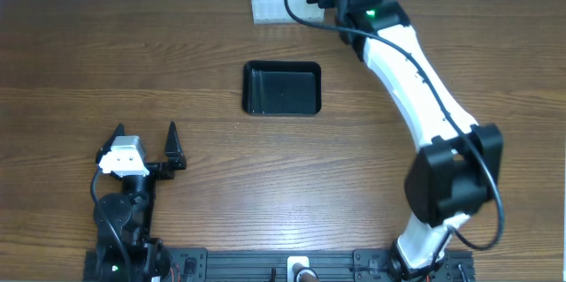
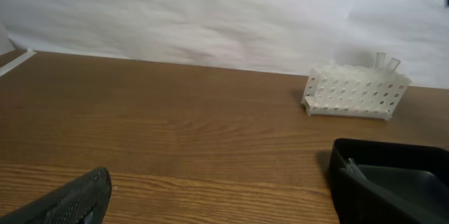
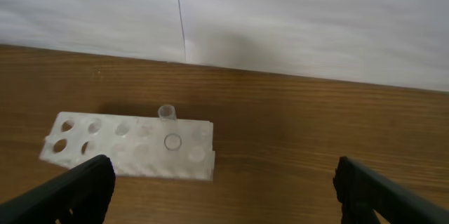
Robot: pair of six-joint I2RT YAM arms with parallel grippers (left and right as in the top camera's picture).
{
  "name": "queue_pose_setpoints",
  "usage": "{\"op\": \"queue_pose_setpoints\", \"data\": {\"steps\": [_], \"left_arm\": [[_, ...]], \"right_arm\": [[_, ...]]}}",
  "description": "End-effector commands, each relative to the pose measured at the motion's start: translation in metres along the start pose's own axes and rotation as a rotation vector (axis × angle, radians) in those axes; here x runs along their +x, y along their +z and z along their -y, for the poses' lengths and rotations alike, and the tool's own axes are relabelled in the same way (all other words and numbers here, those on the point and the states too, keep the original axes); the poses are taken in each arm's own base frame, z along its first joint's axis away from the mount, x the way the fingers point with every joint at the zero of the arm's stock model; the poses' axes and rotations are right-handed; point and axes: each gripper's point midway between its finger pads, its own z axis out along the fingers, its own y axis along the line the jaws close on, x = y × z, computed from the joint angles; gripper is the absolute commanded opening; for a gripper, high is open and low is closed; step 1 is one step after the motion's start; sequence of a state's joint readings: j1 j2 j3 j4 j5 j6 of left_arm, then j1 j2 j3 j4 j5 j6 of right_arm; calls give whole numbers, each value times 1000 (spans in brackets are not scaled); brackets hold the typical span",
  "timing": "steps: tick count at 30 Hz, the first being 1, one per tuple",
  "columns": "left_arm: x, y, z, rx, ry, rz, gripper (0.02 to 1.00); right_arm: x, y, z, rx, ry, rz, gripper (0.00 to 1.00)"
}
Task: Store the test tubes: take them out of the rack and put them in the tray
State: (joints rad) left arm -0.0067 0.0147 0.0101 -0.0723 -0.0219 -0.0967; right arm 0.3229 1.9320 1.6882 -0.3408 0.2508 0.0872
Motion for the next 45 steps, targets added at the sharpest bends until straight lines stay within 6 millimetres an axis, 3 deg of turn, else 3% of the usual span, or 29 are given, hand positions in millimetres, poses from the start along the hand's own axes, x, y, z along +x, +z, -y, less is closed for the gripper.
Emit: {"op": "queue_pose_setpoints", "data": {"steps": [1, 14, 31, 45], "left_arm": [[1, 0, 3, 15, 15, 1, 998], [1, 0, 3, 15, 15, 1, 996], [1, 0, 3, 15, 15, 1, 998], [1, 0, 3, 15, 15, 1, 998]], "right_arm": [[-7, 19, -10, 20, 28, 19, 991], [18, 74, -33, 14, 51, -24, 978], [47, 99, -43, 9, 57, -61, 961], [52, 104, -52, -3, -7, -60, 934]]}}
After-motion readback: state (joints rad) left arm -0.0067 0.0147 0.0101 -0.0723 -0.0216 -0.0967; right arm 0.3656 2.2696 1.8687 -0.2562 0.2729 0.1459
